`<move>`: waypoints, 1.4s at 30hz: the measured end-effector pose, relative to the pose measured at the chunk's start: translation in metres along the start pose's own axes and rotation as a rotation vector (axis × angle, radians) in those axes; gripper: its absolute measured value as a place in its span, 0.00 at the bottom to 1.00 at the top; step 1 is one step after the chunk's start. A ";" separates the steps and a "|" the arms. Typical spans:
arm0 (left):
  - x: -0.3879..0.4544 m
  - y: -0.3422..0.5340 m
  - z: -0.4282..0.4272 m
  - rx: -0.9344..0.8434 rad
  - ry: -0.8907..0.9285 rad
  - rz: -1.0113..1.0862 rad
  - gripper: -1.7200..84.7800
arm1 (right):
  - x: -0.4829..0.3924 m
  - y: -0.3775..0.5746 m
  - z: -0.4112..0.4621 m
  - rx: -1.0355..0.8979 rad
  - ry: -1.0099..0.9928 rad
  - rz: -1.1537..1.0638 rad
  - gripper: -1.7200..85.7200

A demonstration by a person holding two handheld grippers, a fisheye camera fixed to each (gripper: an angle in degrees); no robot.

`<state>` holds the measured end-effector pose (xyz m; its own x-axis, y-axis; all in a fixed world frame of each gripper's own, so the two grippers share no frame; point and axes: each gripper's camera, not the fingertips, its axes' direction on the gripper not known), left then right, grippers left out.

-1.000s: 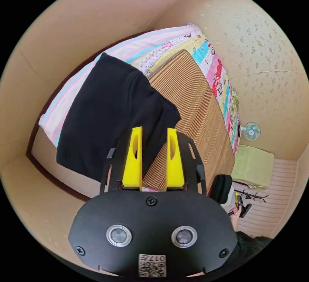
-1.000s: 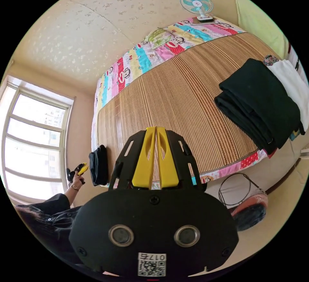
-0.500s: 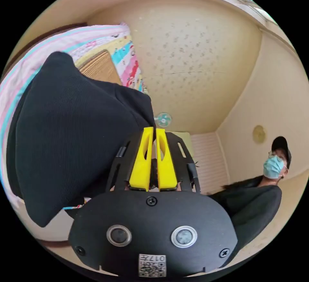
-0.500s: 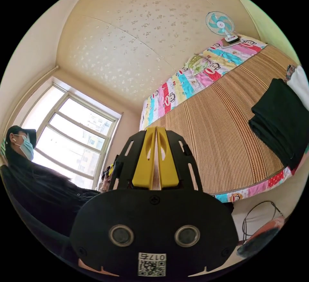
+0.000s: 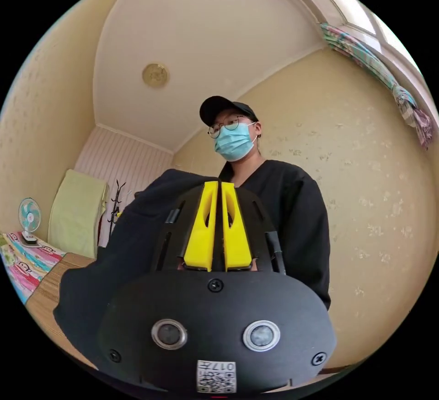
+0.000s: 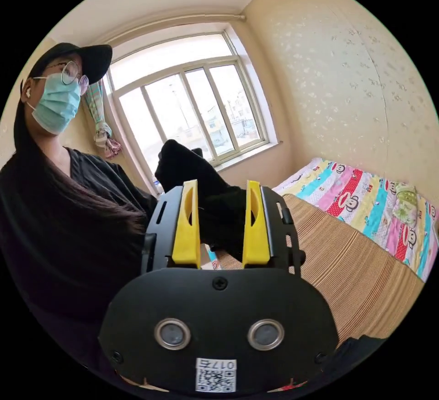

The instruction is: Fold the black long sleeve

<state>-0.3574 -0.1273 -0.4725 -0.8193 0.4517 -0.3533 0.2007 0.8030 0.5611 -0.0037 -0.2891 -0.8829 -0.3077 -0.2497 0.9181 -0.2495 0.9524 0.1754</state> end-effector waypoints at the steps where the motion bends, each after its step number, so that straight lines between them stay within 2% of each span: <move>1: -0.011 0.013 0.027 -0.025 -0.001 -0.052 0.02 | -0.006 0.000 0.025 -0.061 -0.056 -0.016 0.18; 3: -0.022 0.038 0.062 -0.051 -0.021 -0.132 0.02 | -0.020 0.006 0.068 -0.229 -0.162 -0.074 0.16; 4: -0.025 0.056 0.080 -0.073 -0.055 -0.182 0.02 | -0.034 0.014 0.089 -0.331 -0.145 -0.131 0.13; 5: -0.025 0.065 0.088 -0.088 -0.081 -0.212 0.02 | -0.042 0.024 0.097 -0.346 -0.023 -0.122 0.08; 7: -0.025 0.100 0.110 -0.199 -0.285 -0.430 0.04 | -0.047 0.033 0.082 -0.248 0.191 -0.053 0.07; 9: -0.027 0.127 0.121 -0.313 -0.490 -0.652 0.08 | -0.048 0.036 0.068 -0.261 0.263 -0.007 0.07; 10: -0.024 0.141 0.124 -0.335 -0.603 -0.755 0.13 | -0.053 0.038 0.063 -0.250 0.325 -0.001 0.07; 12: -0.017 0.155 0.131 -0.285 -0.722 -0.832 0.21 | -0.063 0.037 0.057 -0.219 0.333 -0.004 0.07; 13: -0.014 0.159 0.143 -0.254 -0.749 -0.820 0.22 | -0.069 0.035 0.061 -0.253 0.312 -0.015 0.07; 17: -0.023 0.150 0.225 -0.311 -0.782 -0.682 0.22 | -0.090 0.025 0.088 -0.384 0.575 -0.065 0.07; 19: -0.041 0.147 0.290 -0.404 -0.838 -0.636 0.23 | -0.097 0.018 0.092 -0.385 0.589 -0.080 0.07; 23: -0.068 0.153 0.349 -0.400 -0.966 -0.617 0.22 | -0.110 -0.004 0.093 -0.379 0.526 -0.070 0.07; 26: -0.070 0.158 0.359 -0.294 -1.117 -0.589 0.12 | -0.126 -0.016 0.078 -0.321 0.627 -0.082 0.07; 28: -0.067 0.156 0.362 -0.223 -1.033 -0.490 0.07 | -0.130 -0.020 0.054 -0.232 0.595 -0.053 0.07; 32: -0.059 0.142 0.374 -0.153 -0.812 -0.301 0.06 | -0.138 -0.015 -0.009 -0.047 0.492 -0.109 0.08; 36: -0.045 0.108 0.375 -0.109 -0.806 -0.180 0.06 | -0.144 0.031 -0.068 0.175 0.359 -0.208 0.10; 38: -0.044 0.095 0.371 -0.088 -0.817 -0.168 0.06 | -0.127 0.080 -0.099 0.308 0.266 -0.130 0.10; 42: -0.048 0.069 0.356 -0.048 -0.750 -0.167 0.06 | -0.083 0.161 -0.108 0.269 0.198 0.070 0.14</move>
<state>-0.1127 0.0447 -0.6837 -0.2494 0.4822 -0.8398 0.0683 0.8738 0.4815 0.0813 -0.0965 -0.8925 -0.1549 -0.1218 0.9804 -0.4759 0.8788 0.0340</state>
